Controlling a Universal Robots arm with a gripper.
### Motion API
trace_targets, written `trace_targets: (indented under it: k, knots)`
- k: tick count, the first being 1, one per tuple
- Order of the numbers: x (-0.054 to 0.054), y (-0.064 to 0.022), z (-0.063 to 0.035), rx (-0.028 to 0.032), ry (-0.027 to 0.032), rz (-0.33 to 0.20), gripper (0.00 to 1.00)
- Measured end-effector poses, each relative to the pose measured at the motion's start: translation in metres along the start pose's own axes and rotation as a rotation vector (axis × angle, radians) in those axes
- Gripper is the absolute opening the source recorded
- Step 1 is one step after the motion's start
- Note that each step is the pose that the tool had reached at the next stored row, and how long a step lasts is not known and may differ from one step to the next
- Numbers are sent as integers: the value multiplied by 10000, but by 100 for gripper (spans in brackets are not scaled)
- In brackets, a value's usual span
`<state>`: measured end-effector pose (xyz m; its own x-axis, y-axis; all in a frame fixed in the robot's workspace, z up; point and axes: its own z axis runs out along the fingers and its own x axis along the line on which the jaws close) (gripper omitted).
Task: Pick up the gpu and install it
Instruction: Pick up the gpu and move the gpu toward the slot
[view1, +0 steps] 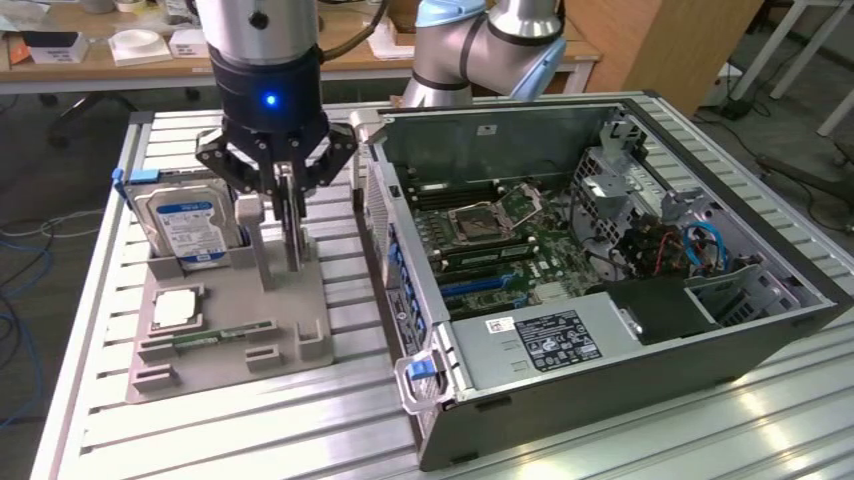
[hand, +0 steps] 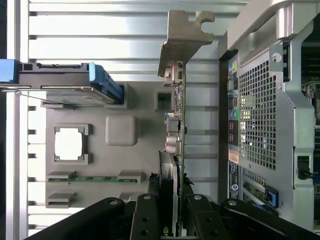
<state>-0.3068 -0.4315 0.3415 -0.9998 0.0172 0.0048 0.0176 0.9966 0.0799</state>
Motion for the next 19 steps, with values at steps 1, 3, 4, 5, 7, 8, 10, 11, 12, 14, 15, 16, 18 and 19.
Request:
trace_targets:
  k: [1, 3, 4, 5, 7, 8, 10, 11, 12, 14, 15, 16, 18, 19]
  knots:
    - [0, 2, -23, -13, 0, -1, 27]
    - [0, 6, -81, -67, 1, -2, 27]
    - [0, 8, -107, -101, 2, -2, 27]
    - [0, 10, -132, -132, 2, -1, 27]
    - [1, 15, -187, -189, 3, -1, 27]
    - [1, 17, -214, -219, 3, -1, 27]
    - [1, 22, -270, -266, 4, -1, 27]
    - [2, 24, -298, -284, 5, 0, 27]
    - [2, 26, -323, -297, 5, -1, 27]
    - [2, 30, -372, -311, 5, -2, 27]
    - [2, 31, -394, -315, 5, -2, 27]
    - [2, 34, -421, -321, 6, -1, 27]
    - [2, 38, -470, -333, 6, -2, 27]
    - [2, 39, -490, -337, 5, -1, 27]
